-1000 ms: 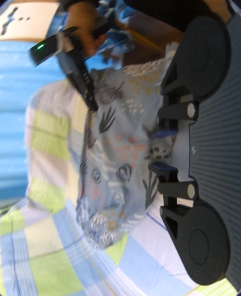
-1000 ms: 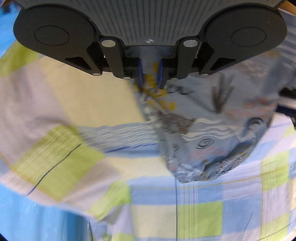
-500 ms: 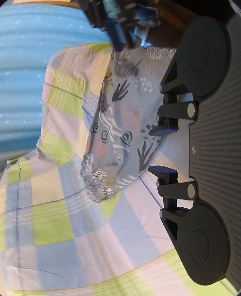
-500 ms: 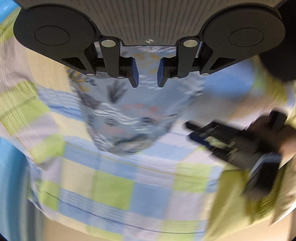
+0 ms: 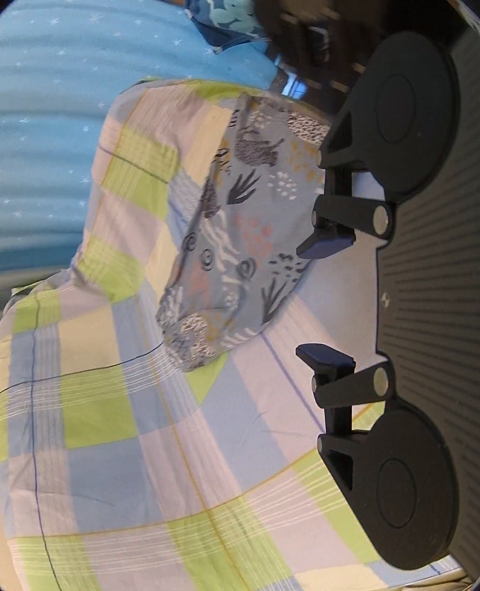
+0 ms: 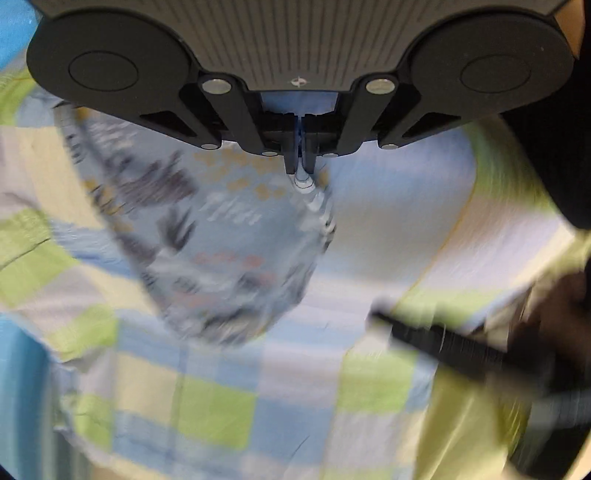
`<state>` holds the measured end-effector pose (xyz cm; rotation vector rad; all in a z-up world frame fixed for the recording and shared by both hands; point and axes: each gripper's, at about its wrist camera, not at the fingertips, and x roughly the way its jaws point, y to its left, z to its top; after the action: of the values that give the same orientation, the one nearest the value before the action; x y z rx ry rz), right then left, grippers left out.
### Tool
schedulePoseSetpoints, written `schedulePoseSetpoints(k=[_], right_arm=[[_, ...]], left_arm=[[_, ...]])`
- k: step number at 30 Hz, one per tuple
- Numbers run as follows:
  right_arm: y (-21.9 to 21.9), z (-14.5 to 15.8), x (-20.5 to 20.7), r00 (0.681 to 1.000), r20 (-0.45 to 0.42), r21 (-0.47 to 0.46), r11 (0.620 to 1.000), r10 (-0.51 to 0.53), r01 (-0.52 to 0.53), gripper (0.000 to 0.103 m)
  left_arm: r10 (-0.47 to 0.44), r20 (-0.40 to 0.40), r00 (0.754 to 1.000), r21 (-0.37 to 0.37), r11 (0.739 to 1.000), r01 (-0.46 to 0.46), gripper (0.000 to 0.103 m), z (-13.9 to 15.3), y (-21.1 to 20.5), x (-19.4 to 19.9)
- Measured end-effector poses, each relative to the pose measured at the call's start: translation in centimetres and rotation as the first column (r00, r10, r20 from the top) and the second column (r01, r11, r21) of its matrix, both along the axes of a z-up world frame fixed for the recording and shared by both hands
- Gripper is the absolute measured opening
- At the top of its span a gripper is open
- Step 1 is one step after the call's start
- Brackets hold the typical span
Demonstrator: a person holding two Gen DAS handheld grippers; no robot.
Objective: Fold clothes
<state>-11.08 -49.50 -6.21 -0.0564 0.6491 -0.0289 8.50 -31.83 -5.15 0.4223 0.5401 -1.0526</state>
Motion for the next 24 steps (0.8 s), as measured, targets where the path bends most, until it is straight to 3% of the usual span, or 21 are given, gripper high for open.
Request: schedulePoseSetpoints(k=[2, 6, 9, 12, 14, 16, 19, 22, 24], right_arm=[[-1.3, 1.3, -0.5, 0.998, 0.049, 0.019, 0.999, -0.032, 0.031, 0.000], [-3.3, 0.5, -0.4, 0.996, 0.065, 0.135, 0.990, -0.054, 0.045, 0.000], [-4.4, 0.2, -0.9, 0.989, 0.113, 0.183, 0.980, -0.096, 0.074, 0.000], [-6.0, 1.0, -2.1, 0.962, 0.208, 0.247, 0.961, -0.177, 0.123, 0.000], [-7.2, 0.8, -2.5, 0.955, 0.215, 0.317, 0.939, -0.204, 0.130, 0.000], [-8.1, 0.3, -2.6, 0.955, 0.202, 0.384, 0.915, -0.216, 0.125, 0.000], [-8.4, 0.0, -2.6, 0.957, 0.202, 0.410, 0.905, -0.208, 0.110, 0.001], [-8.1, 0.1, -2.7, 0.955, 0.223, 0.408, 0.909, -0.196, 0.091, 0.001], [-7.8, 0.2, -2.7, 0.954, 0.229, 0.396, 0.913, -0.195, 0.091, 0.001]], left_arm=[[-0.025, -0.008, 1.000, 0.028, 0.999, 0.025, 0.046, -1.3, -0.8, -0.5], [-0.063, -0.027, 0.998, 0.055, 0.996, 0.065, 0.052, -3.6, -2.7, -1.6], [-0.040, -0.051, 0.998, 0.039, 0.998, 0.042, 0.061, -4.7, -3.8, -1.6], [-0.009, -0.108, 0.994, -0.013, 1.000, 0.007, 0.062, -5.2, -4.7, -0.6], [0.003, -0.124, 0.992, -0.033, 0.999, -0.008, 0.062, -5.5, -5.5, -0.1], [0.007, -0.098, 0.995, -0.033, 0.999, -0.011, 0.062, -5.8, -6.5, -0.1], [0.002, -0.048, 0.999, -0.005, 1.000, -0.003, 0.063, -6.3, -8.2, -0.8], [0.005, 0.090, 0.996, 0.041, 0.999, -0.009, 0.068, -7.1, -9.4, -2.3], [0.062, 0.150, 0.987, 0.039, 0.997, -0.068, 0.069, -6.7, -8.8, -2.4]])
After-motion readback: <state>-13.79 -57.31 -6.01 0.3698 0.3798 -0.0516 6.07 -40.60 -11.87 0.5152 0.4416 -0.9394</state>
